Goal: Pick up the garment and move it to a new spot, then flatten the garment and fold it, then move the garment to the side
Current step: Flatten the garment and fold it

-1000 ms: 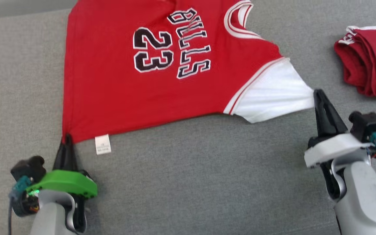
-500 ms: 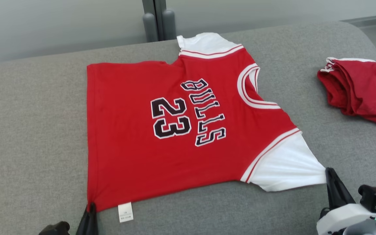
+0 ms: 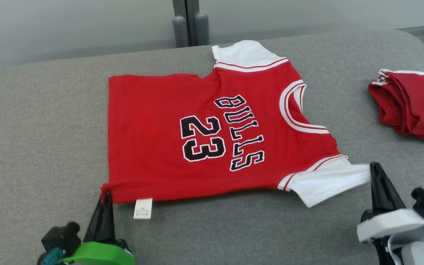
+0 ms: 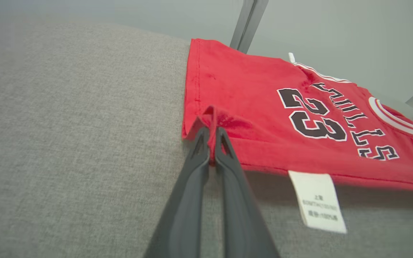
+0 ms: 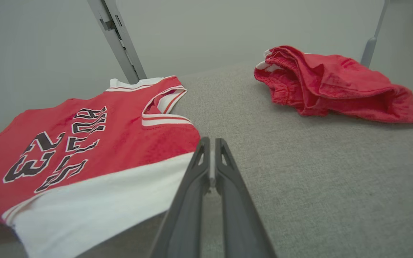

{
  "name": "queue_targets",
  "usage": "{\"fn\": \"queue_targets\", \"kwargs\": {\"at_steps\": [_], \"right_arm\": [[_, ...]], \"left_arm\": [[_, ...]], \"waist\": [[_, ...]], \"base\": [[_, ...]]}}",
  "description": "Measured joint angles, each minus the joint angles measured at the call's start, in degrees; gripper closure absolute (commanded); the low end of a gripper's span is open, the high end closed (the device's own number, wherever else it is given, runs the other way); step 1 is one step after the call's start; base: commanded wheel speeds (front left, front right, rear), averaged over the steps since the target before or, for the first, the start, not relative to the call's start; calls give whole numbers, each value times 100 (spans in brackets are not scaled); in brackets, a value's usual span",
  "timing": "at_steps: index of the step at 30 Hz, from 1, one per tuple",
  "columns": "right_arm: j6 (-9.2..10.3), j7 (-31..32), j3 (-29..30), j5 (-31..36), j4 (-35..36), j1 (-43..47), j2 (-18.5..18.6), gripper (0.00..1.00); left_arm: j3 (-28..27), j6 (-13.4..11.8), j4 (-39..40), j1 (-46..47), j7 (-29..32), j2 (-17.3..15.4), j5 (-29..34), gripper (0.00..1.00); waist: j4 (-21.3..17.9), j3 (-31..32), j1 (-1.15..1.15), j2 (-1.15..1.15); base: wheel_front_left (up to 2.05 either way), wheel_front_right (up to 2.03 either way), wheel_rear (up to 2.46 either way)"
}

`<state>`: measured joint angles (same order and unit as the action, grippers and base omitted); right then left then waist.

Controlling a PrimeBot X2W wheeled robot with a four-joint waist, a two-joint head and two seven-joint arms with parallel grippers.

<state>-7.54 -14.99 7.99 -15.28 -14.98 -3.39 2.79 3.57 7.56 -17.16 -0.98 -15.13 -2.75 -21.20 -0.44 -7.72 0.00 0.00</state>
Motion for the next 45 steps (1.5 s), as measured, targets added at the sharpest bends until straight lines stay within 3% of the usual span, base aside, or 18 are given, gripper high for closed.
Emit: {"fn": "queue_targets", "kwargs": {"at_steps": [6,14,24,25,26,27,37,45], "right_arm": [[1,0,-116,83,41,-1008,2,100],[1,0,-110,549,-543,-2315,0,100],[1,-1,2,1050,-1185,-3183,1,100],[1,0,18,1074,-1224,-3213,2,84],[1,0,41,1088,-1250,-3232,0,44],[1,0,74,1085,-1268,-3244,0,0],[1,-1,32,975,-727,-2558,4,0],[1,0,-107,1060,-845,-2052,1,0]], "left_arm": [[-68,0,-13,732,0,-1,15,100],[-88,0,-477,1704,0,-5,85,100],[-47,0,-936,2480,0,-142,71,100],[-93,-1,-955,2501,0,-138,70,65],[-134,0,-967,2514,0,-137,66,7],[-165,0,-971,2521,0,-135,55,0],[-147,-1,-769,2029,1,-21,57,0],[-144,-1,-1123,1928,1,-19,98,0]], "waist": [[-4,-292,0,0],[29,-789,0,0],[106,-1327,0,0],[114,-1364,0,0],[120,-1390,0,0],[129,-1416,0,0],[148,-1370,0,0],[100,-1452,0,0]], "base": [[0,0,0],[0,0,0],[0,0,0],[0,0,0],[0,0,0],[0,0,0],[0,0,0],[0,0,0]]}}
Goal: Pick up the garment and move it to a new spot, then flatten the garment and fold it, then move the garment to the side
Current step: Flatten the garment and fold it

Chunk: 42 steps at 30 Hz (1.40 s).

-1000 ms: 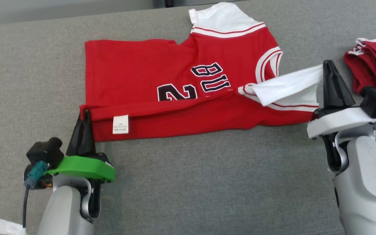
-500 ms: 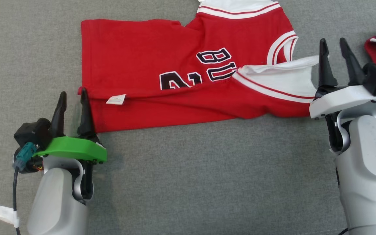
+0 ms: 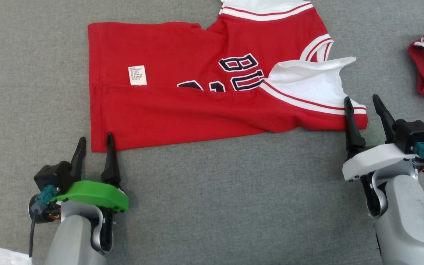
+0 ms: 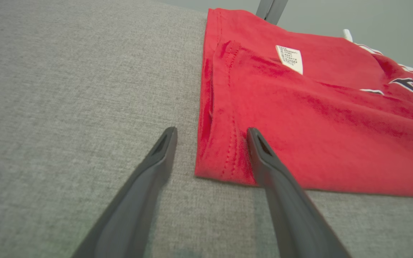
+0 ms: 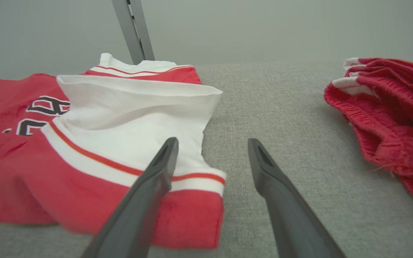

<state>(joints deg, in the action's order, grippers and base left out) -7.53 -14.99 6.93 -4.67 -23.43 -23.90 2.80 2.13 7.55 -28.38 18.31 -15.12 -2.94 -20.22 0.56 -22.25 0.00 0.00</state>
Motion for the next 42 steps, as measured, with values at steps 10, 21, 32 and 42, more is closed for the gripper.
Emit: {"fn": "queue_targets", "kwargs": {"at_steps": [10,21,32,42], "right_arm": [[1,-18,-167,58,-706,-34,12,0],[4,-25,-372,41,-660,164,18,100],[0,-12,-104,-336,-226,-26,-3,100],[-9,-8,-145,-869,-158,471,218,100]], "left_arm": [[268,-1,-882,377,-82,-45,19,0],[610,-22,-1301,560,-114,-160,-260,100],[263,-1,-526,307,-1,-141,-354,100],[-76,4,168,-592,0,-58,-38,100]], "waist": [[9,-57,0,0],[10,19,0,0],[62,299,0,0],[162,1001,0,0]], "base": [[0,0,0],[0,0,0],[0,0,0],[0,0,0]]}}
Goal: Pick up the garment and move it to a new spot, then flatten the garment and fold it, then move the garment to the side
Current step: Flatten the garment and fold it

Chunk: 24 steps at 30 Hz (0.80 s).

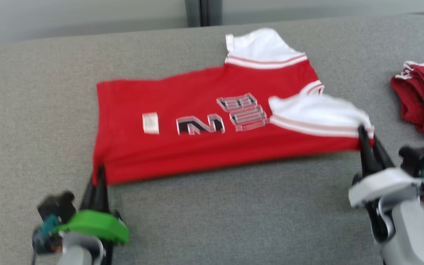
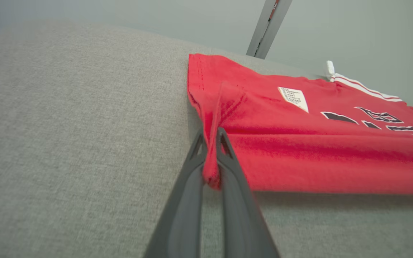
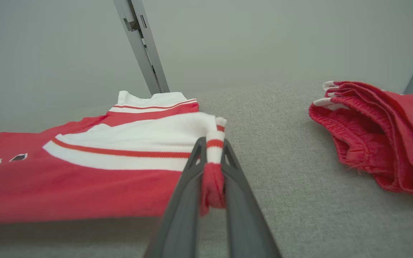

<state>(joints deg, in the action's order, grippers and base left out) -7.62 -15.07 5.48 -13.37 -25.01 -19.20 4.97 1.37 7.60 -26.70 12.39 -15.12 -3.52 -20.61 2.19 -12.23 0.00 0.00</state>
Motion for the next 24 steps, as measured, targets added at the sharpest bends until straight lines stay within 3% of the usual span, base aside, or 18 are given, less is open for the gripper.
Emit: {"fn": "queue_targets", "kwargs": {"at_steps": [10,11,12,13,17,24], "right_arm": [[0,1,-289,-425,-681,1440,45,100],[0,0,-297,-426,-691,1486,51,100],[0,0,-302,-425,-692,1501,54,62],[1,0,-298,-421,-687,1496,62,2],[9,0,-246,-287,-556,1293,112,0],[9,0,-339,54,-368,389,107,0]], "left_arm": [[299,2,-628,-1246,-1,80,-81,100],[341,2,-627,-1291,-1,82,-114,93],[368,2,-604,-1308,-1,83,-154,52],[364,2,-561,-1308,-1,85,-174,0],[207,-5,-326,-1158,-2,73,-197,0],[26,-5,-333,38,-1,52,105,0]], "waist": [[140,601,0,0],[156,622,0,0],[167,624,0,0],[171,611,0,0],[165,487,0,0],[143,87,0,0]], "base": [[0,0,0],[0,0,0],[0,0,0],[0,0,0],[0,0,0],[0,0,0]]}}
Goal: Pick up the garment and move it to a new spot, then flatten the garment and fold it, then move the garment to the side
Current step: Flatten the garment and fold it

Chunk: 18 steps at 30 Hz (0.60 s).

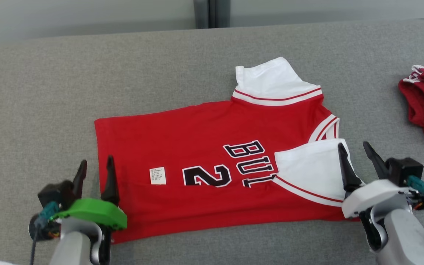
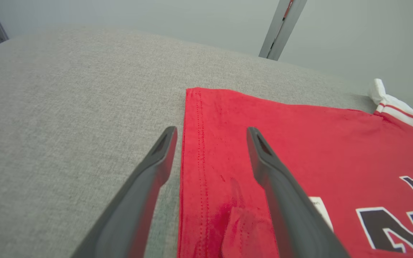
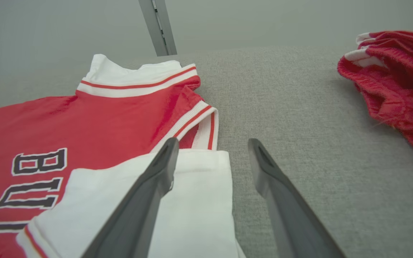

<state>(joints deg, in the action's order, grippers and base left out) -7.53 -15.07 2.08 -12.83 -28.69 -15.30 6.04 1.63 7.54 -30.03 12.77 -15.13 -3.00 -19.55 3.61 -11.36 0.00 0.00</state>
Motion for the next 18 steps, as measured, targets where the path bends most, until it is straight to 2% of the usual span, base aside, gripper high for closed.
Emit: {"fn": "queue_targets", "kwargs": {"at_steps": [9,16,17,18], "right_arm": [[0,19,-467,392,-370,-1354,9,0],[0,167,-705,556,-731,-2350,115,0],[0,214,-725,582,-777,-2457,137,0],[0,274,-755,610,-847,-2583,171,0]], "left_arm": [[408,0,-1192,1735,-2,-576,-151,0],[677,0,-1996,2310,-3,-790,-359,1],[704,0,-2082,2352,-3,-795,-361,25],[744,0,-2145,2407,-9,-792,-371,62]], "waist": [[-89,-625,0,0],[-197,-1065,0,0],[-204,-1112,0,0],[-208,-1168,0,0]], "base": [[0,0,0],[0,0,0],[0,0,0],[0,0,0]]}}
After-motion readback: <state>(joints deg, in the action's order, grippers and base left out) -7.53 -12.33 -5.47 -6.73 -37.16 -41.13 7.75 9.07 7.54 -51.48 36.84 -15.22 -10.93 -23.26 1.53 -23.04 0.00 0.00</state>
